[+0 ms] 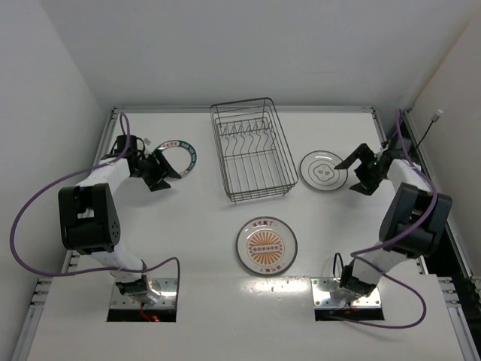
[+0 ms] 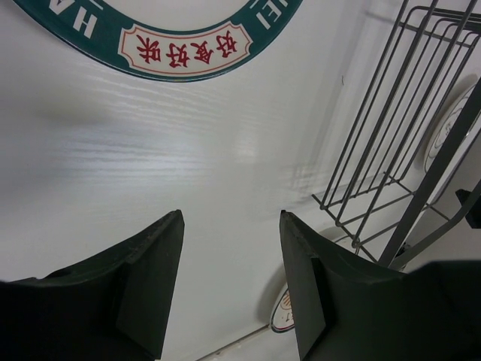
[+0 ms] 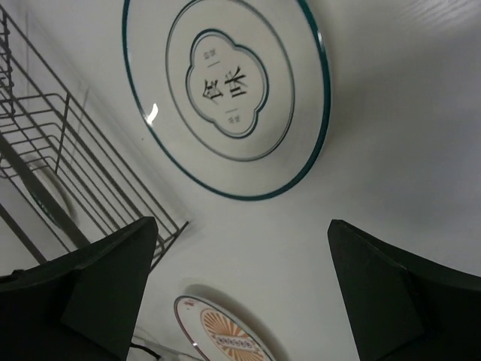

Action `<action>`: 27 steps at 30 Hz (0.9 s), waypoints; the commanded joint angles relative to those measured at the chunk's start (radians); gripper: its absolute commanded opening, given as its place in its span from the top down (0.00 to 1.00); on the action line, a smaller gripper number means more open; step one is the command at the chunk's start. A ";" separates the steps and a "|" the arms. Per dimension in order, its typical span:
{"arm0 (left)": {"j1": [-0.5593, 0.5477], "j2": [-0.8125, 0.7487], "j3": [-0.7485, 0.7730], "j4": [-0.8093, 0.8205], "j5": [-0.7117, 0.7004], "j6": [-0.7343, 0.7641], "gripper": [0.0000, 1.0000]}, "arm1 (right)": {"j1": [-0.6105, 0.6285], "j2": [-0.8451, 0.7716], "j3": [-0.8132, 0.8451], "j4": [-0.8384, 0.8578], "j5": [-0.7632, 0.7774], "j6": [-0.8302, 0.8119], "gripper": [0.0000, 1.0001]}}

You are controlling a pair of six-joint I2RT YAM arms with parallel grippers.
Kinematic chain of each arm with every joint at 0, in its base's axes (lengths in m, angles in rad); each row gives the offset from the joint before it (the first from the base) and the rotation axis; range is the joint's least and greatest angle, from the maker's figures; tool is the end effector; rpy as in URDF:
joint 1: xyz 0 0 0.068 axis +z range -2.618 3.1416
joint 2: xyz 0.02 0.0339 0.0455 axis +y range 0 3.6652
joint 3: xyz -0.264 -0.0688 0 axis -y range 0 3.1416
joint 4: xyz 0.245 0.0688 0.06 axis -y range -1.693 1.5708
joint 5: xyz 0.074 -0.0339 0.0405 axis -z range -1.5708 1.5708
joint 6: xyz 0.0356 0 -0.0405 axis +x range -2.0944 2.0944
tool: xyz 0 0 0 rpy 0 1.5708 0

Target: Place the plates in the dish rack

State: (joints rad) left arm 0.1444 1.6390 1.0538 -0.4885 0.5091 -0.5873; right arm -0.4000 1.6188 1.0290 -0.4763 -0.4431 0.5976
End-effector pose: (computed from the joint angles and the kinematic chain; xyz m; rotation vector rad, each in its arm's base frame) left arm 0.3246 0.0297 0.1992 -0.7854 2.5398 -0.8212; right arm 0.3016 -0.1109 0.1979 1.1158 2.3652 0.6516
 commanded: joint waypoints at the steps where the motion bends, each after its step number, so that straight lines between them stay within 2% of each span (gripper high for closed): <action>1: 0.001 0.011 0.034 0.004 -0.011 0.024 0.49 | -0.036 0.091 0.060 0.068 -0.084 -0.015 0.06; 3: 0.001 0.025 0.043 -0.007 -0.011 0.024 0.49 | -0.056 0.183 0.060 0.068 -0.106 -0.025 0.10; 9: 0.001 0.047 0.086 -0.030 -0.032 0.044 0.49 | -0.037 0.276 0.051 0.134 -0.106 -0.007 0.16; 13: 0.001 0.047 0.077 -0.030 -0.041 0.055 0.49 | -0.014 0.381 0.097 0.168 -0.143 0.005 0.34; 14: 0.001 0.047 0.077 -0.030 -0.041 0.064 0.49 | -0.014 0.424 0.111 0.157 -0.152 0.005 0.46; 17: 0.001 0.047 0.103 -0.030 -0.041 0.073 0.49 | 0.006 0.487 0.180 0.133 -0.161 0.005 0.63; 19: 0.001 0.058 0.116 -0.039 -0.050 0.073 0.49 | 0.016 0.507 0.200 0.133 -0.161 0.014 0.69; 20: 0.001 0.058 0.127 -0.048 -0.050 0.073 0.49 | 0.026 0.519 0.216 0.121 -0.161 0.014 0.87; 22: 0.001 0.077 0.136 -0.048 -0.050 0.083 0.49 | 0.026 0.510 0.226 0.088 -0.140 -0.002 1.00; 24: 0.001 0.078 0.137 -0.048 -0.050 0.083 0.49 | 0.026 0.475 0.238 0.036 -0.125 -0.018 1.00; 27: 0.001 0.088 0.137 -0.048 -0.069 0.083 0.49 | 0.038 0.328 0.247 -0.033 -0.028 -0.067 1.00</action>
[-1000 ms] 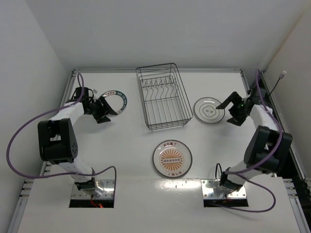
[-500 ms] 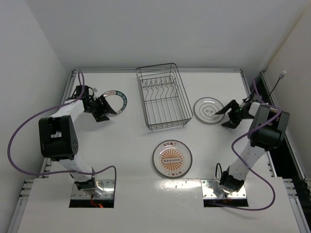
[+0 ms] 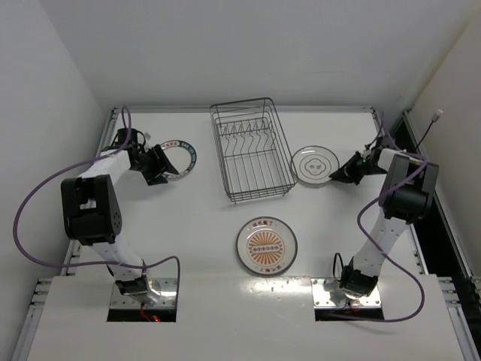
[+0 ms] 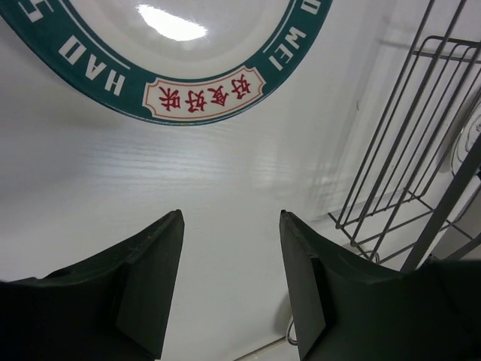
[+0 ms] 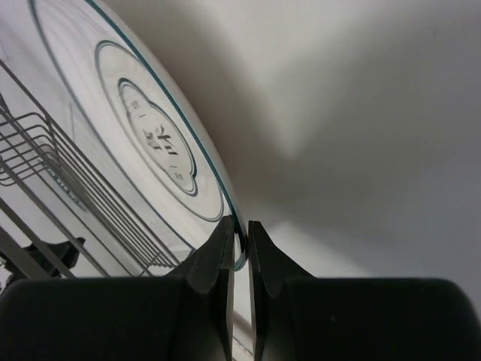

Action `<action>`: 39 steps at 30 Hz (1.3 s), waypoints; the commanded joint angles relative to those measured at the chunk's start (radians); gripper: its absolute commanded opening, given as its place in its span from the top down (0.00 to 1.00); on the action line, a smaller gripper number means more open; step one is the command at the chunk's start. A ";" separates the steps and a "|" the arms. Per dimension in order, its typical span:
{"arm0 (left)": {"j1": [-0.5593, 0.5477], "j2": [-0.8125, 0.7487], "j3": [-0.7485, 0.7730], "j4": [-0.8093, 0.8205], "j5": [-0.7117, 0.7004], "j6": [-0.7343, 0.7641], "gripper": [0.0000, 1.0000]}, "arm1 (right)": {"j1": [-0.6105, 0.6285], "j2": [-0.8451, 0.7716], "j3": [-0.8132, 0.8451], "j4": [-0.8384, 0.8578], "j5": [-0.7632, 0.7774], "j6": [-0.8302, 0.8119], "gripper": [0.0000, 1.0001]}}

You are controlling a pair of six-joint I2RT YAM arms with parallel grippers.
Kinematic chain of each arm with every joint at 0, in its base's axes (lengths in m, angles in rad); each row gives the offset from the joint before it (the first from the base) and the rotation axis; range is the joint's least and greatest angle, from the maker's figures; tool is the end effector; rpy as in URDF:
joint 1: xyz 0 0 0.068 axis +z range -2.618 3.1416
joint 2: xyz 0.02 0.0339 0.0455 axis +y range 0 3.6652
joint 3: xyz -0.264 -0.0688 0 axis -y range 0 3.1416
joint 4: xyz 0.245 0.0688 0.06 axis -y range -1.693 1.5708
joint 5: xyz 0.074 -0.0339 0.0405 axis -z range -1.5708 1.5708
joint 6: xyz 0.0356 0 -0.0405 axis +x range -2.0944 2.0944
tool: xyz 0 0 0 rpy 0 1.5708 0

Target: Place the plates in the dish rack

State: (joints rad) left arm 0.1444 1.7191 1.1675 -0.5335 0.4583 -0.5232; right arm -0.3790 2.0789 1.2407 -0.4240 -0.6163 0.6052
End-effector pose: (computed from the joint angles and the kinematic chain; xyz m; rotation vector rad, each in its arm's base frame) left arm 0.3472 0.0346 0.2036 -0.7260 2.5625 -0.7331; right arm 0.3683 -0.1245 0.1040 1.1856 2.5012 0.9228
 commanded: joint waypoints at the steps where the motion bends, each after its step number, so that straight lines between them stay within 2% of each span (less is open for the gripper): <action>1: 0.001 0.008 0.023 -0.003 -0.029 0.019 0.49 | 0.017 -0.225 0.036 -0.085 0.161 -0.074 1.00; 5: 0.011 0.008 0.023 -0.031 -0.058 -0.001 0.49 | 0.104 -0.400 0.036 -0.039 0.237 -0.038 1.00; 6: 0.011 0.008 0.023 -0.040 -0.081 -0.001 0.49 | 0.129 -0.463 0.048 -0.016 0.295 -0.029 1.00; 10: 0.011 0.028 0.032 -0.059 -0.102 -0.021 0.49 | 0.300 -0.513 0.179 -0.004 0.447 -0.028 1.00; 13: 0.011 0.028 0.032 -0.059 -0.102 -0.021 0.49 | 0.385 -0.471 0.340 -0.050 0.584 -0.070 1.00; 17: 0.011 0.019 0.023 -0.059 -0.102 -0.021 0.49 | 0.532 -0.306 0.570 -0.134 0.777 -0.178 1.00; 18: 0.011 0.019 0.014 -0.059 -0.102 -0.021 0.49 | 0.554 -0.231 0.615 -0.151 0.811 -0.199 1.00; 21: 0.011 0.019 0.014 -0.068 -0.102 -0.021 0.49 | 0.627 -0.137 0.797 -0.189 0.938 -0.264 1.00; 26: 0.011 0.019 0.023 -0.077 -0.102 -0.021 0.49 | 0.681 -0.004 0.929 -0.209 1.075 -0.315 1.00; 30: 0.029 0.019 0.023 -0.077 -0.115 -0.012 0.49 | 0.690 0.032 0.939 -0.210 1.095 -0.324 1.00; 39: 0.090 0.040 0.023 -0.077 -0.095 -0.012 0.49 | 0.721 0.052 0.810 -0.210 1.104 -0.334 1.00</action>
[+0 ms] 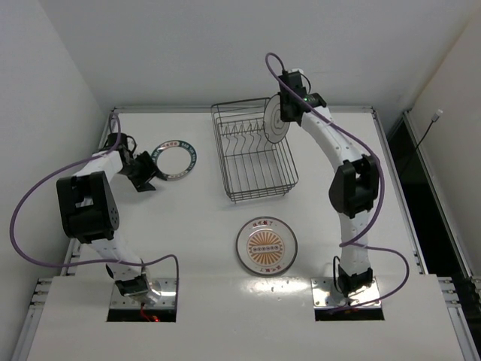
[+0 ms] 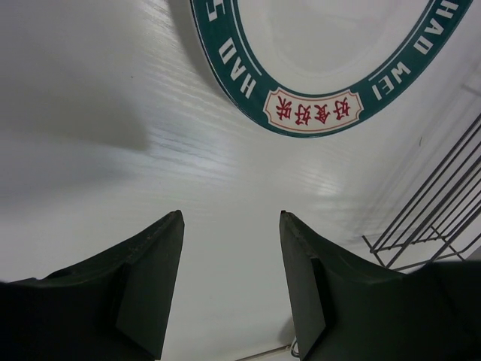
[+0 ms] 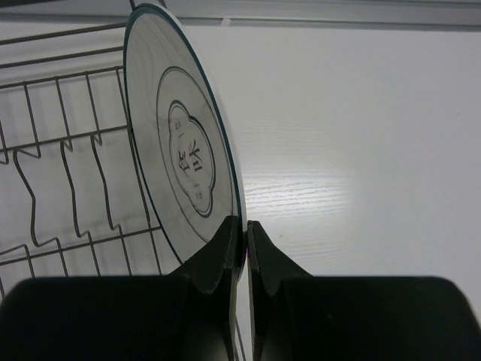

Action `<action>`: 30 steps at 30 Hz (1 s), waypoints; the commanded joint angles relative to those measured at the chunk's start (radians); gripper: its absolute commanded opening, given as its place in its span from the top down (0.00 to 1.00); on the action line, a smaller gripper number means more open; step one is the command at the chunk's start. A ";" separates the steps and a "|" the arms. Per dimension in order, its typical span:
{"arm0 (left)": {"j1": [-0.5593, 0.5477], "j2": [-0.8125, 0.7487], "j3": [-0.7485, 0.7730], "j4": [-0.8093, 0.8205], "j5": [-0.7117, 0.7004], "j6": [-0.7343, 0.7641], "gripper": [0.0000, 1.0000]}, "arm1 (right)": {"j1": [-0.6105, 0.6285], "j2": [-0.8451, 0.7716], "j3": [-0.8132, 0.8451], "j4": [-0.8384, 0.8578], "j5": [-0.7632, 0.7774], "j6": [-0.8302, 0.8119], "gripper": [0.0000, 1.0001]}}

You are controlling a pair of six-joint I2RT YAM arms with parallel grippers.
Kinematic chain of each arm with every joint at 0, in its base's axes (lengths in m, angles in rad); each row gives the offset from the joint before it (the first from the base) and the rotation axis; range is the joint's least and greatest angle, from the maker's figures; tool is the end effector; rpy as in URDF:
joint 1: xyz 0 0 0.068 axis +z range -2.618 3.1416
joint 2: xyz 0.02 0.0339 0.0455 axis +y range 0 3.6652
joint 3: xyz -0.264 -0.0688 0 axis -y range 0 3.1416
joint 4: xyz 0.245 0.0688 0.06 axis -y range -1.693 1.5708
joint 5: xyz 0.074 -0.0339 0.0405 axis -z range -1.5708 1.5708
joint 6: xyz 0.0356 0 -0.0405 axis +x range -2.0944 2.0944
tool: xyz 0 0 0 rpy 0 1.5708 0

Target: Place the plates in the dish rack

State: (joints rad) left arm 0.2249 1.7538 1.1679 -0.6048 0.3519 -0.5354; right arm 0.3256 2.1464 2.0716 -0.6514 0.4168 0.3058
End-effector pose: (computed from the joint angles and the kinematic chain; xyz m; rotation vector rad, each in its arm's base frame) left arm 0.3393 0.0650 0.1879 -0.9387 2.6042 -0.5682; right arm 0.4709 0.1438 0.3057 0.1887 2.2187 -0.1364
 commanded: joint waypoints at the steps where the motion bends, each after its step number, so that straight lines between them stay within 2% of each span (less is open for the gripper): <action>1: 0.010 0.006 0.022 -0.006 0.012 0.000 0.49 | 0.016 -0.004 -0.021 0.018 0.071 -0.034 1.00; 10: 0.010 0.006 0.022 0.004 0.012 0.000 0.49 | 0.139 0.055 0.002 -0.023 0.093 -0.004 1.00; 15: 0.010 0.026 0.022 0.004 0.012 0.000 0.49 | 0.159 0.064 -0.007 -0.097 0.131 0.053 1.00; 18: 0.010 0.047 0.032 0.013 0.012 -0.009 0.49 | 0.159 0.053 -0.007 -0.132 0.131 0.079 0.85; 19: 0.010 0.047 0.032 0.013 0.012 -0.009 0.49 | 0.159 0.043 -0.024 -0.132 0.131 0.079 0.61; 23: 0.010 0.085 0.052 0.062 0.027 -0.020 0.49 | 0.159 -0.034 -0.034 -0.132 0.113 0.088 0.35; 26: 0.010 0.110 0.052 0.109 0.036 -0.043 0.49 | 0.159 -0.118 -0.034 -0.132 0.071 0.088 0.30; 30: 0.028 0.121 0.062 0.180 0.047 -0.077 0.49 | 0.159 -0.227 -0.059 -0.154 0.027 0.079 0.29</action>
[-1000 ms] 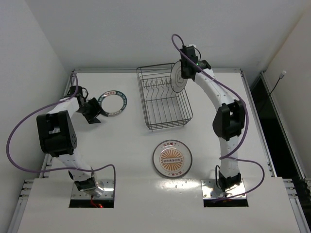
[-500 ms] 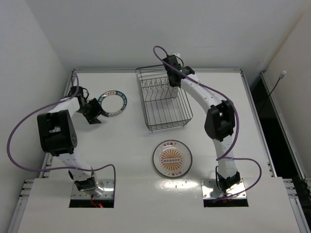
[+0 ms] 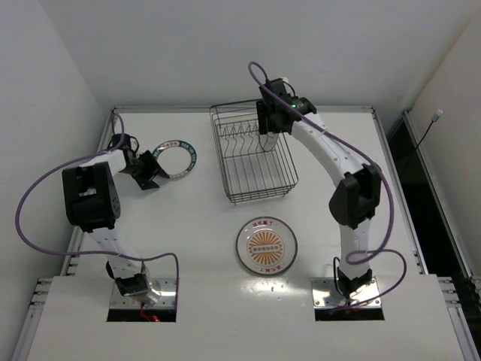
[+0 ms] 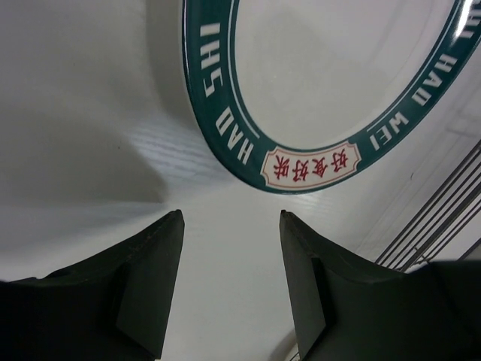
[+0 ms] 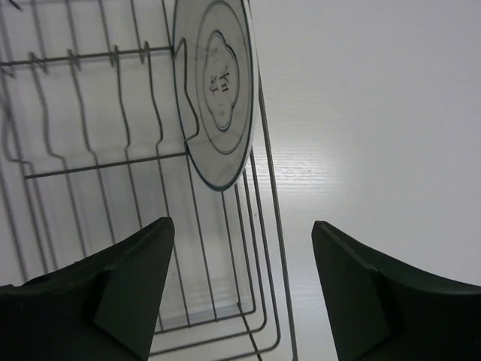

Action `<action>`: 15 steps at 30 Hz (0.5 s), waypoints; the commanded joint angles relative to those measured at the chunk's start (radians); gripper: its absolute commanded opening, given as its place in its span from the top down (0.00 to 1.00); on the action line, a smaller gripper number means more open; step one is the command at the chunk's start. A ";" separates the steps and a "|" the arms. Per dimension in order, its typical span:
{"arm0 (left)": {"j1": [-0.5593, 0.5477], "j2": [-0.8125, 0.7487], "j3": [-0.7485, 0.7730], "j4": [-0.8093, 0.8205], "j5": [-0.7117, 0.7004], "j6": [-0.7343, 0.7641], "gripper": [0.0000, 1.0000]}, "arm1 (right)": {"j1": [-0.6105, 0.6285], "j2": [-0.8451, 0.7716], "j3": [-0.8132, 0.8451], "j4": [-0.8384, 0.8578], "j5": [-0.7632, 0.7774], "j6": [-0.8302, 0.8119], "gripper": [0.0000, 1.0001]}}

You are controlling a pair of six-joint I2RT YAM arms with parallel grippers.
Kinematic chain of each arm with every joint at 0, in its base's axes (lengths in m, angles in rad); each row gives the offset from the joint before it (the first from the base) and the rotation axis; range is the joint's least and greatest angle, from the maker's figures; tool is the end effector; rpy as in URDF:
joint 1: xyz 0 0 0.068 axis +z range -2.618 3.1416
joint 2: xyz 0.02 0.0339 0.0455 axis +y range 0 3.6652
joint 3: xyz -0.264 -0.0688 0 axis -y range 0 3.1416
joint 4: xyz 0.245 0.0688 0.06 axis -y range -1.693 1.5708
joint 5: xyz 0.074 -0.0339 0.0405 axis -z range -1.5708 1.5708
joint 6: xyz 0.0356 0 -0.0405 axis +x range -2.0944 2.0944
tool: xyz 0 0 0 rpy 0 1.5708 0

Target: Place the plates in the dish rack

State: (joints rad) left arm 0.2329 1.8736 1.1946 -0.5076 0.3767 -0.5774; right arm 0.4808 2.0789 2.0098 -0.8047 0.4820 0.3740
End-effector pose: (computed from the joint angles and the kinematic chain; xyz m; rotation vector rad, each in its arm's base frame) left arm 0.3603 0.0720 0.1590 -0.9957 2.5817 -0.6115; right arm 0.4197 0.2003 0.3062 0.0829 2.3223 -0.1691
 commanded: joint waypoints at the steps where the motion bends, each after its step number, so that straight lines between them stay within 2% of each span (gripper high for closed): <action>1: 0.029 0.010 0.036 0.102 0.022 -0.044 0.49 | 0.004 -0.181 -0.006 -0.001 -0.049 0.000 0.28; 8: 0.048 0.068 -0.010 0.285 0.031 -0.148 0.49 | -0.008 -0.355 -0.103 -0.025 -0.088 -0.009 0.25; 11: 0.048 0.099 -0.010 0.305 0.041 -0.170 0.55 | -0.017 -0.387 -0.128 -0.036 -0.097 -0.009 0.25; 15: 0.048 0.137 0.011 0.305 0.050 -0.188 0.74 | -0.027 -0.396 -0.128 -0.057 -0.097 -0.009 0.25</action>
State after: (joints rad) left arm 0.2760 1.9709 1.1942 -0.2436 0.4213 -0.7403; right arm 0.4671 1.6878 1.8980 -0.8398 0.3985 0.3695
